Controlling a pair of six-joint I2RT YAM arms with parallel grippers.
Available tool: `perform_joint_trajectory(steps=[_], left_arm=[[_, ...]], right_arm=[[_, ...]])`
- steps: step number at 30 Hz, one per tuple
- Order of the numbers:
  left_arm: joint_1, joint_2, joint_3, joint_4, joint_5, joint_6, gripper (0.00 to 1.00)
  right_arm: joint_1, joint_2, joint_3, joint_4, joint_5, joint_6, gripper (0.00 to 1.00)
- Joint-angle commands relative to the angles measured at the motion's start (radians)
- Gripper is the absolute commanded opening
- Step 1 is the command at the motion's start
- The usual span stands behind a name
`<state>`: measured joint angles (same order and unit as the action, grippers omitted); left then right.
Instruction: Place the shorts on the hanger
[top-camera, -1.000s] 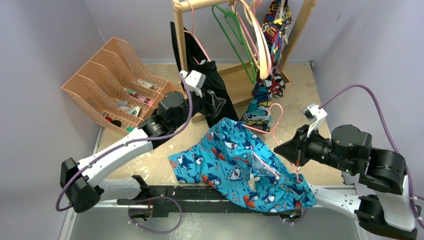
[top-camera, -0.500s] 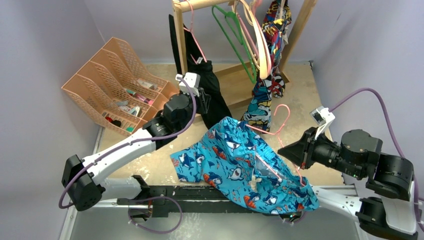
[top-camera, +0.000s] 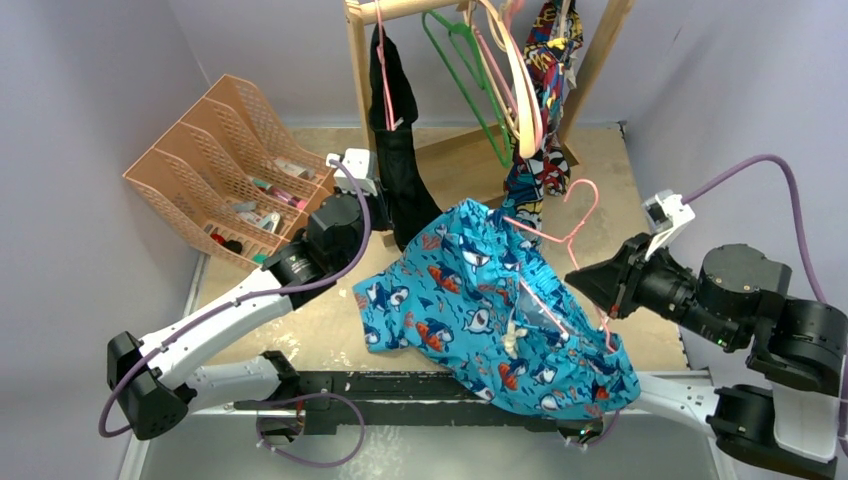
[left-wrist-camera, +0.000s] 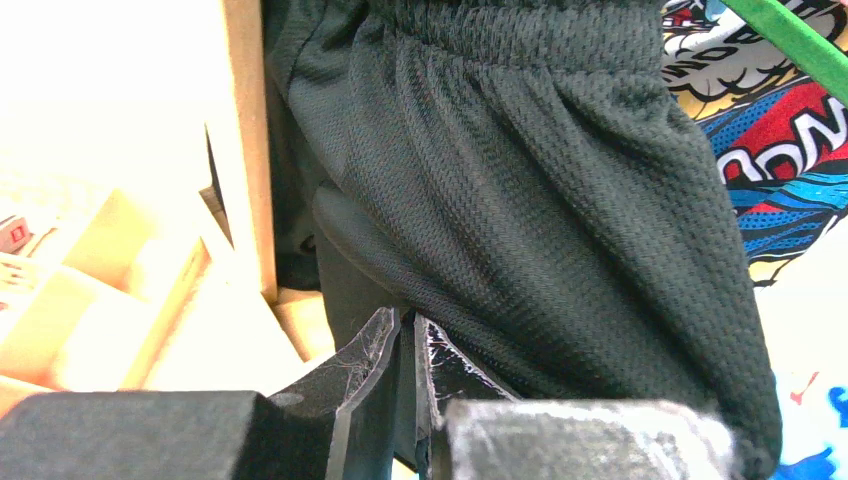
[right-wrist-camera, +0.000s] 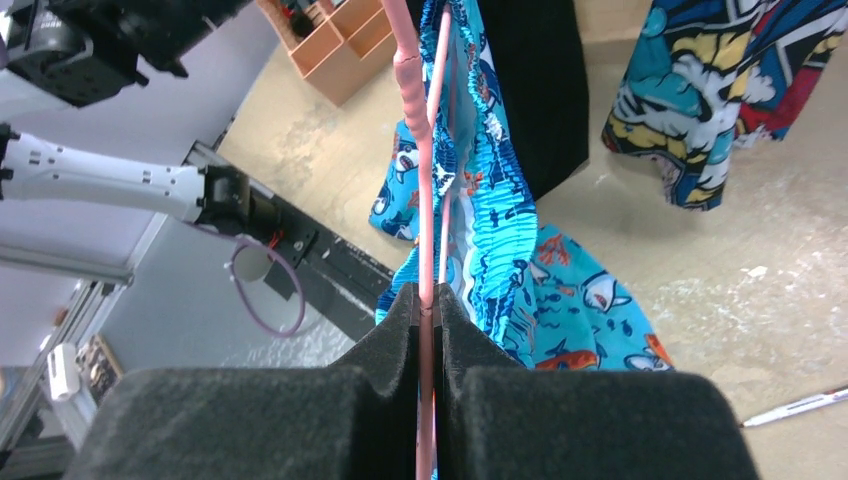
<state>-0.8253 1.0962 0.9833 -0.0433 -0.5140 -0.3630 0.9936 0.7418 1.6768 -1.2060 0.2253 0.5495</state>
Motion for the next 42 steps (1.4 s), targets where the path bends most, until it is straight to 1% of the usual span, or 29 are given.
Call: perform_joint_trajectory(steps=[1, 4, 11, 14, 19, 25, 31, 35, 39, 42], left_arm=[[0.003, -0.028, 0.0, -0.001, -0.029, 0.02, 0.11], [0.003, -0.029, -0.003, -0.004, -0.018, 0.019, 0.11], [0.003, -0.015, -0.002, -0.018, -0.01, 0.009, 0.12], [0.003, 0.004, -0.004, -0.012, 0.005, 0.006, 0.12], [0.003, 0.019, 0.013, -0.017, 0.03, 0.0, 0.13], [0.003, 0.002, 0.007, -0.017, 0.041, -0.002, 0.14], [0.003, -0.02, 0.005, -0.026, 0.04, -0.006, 0.15], [0.003, -0.024, 0.002, -0.003, 0.058, -0.023, 0.16], [0.003, -0.01, 0.002, -0.008, 0.062, -0.015, 0.16], [0.003, -0.004, 0.004, -0.016, 0.062, -0.009, 0.16]], right_arm=[[0.004, 0.075, 0.074, 0.056, 0.116, -0.045, 0.0], [0.005, 0.132, 0.117, 0.074, 0.163, -0.058, 0.0], [0.004, 0.245, 0.273, 0.069, 0.174, -0.108, 0.0], [0.004, 0.258, 0.319, 0.07, 0.172, -0.093, 0.0], [0.004, 0.265, 0.369, 0.066, 0.185, -0.118, 0.0], [0.004, 0.23, 0.368, 0.066, 0.242, -0.141, 0.0], [0.004, 0.271, 0.384, 0.099, 0.331, -0.215, 0.0], [0.004, 0.337, 0.426, 0.144, 0.369, -0.292, 0.0], [0.004, 0.387, 0.434, 0.195, 0.415, -0.391, 0.0], [0.004, 0.439, 0.497, 0.208, 0.426, -0.423, 0.0]])
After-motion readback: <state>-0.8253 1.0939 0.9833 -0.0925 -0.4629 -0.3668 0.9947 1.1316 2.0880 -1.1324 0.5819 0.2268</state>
